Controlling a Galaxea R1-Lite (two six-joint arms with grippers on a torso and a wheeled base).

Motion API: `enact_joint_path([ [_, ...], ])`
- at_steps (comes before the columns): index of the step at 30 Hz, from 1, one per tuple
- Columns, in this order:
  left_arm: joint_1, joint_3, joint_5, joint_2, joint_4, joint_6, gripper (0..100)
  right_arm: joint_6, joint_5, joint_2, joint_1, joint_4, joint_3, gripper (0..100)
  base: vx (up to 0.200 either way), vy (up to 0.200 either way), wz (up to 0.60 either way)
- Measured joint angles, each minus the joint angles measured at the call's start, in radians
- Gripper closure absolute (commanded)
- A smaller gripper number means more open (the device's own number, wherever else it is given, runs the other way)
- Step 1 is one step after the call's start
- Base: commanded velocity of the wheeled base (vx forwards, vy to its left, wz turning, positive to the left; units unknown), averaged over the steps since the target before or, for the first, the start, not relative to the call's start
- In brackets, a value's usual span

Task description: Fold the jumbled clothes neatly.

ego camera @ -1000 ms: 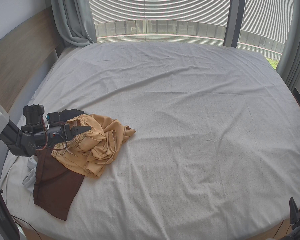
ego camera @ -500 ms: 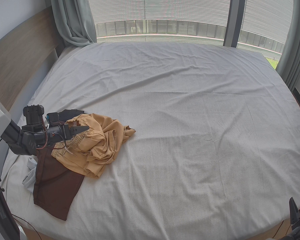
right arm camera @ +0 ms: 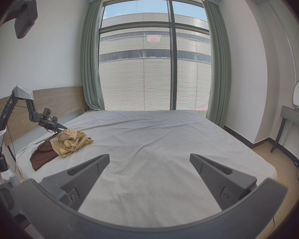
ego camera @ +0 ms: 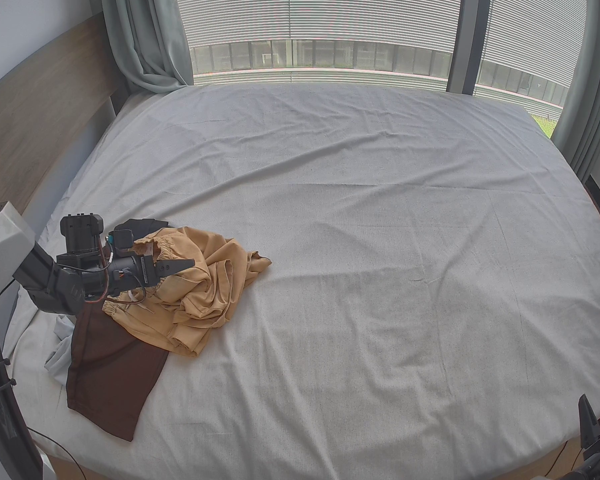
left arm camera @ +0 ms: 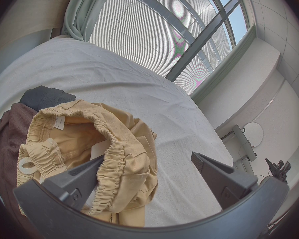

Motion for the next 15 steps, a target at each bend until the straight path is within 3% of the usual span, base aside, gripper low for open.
enact_joint_path([
  [10, -0.003, -0.005, 0.000, 0.027, -0.008, 0.002, 0, 0.000, 0.000, 0.000, 0.000, 0.000, 0.000, 0, 0.000, 0.000, 0.00],
  [11, -0.003, -0.006, 0.000, 0.028, -0.009, 0.001, 100, 0.000, 0.000, 0.000, 0.000, 0.000, 0.000, 0, 0.000, 0.000, 0.00],
  [15, -0.003, -0.008, 0.000, 0.033, -0.009, 0.002, 100, 0.001, 0.000, 0.000, 0.000, 0.000, 0.000, 0, 0.000, 0.000, 0.00],
])
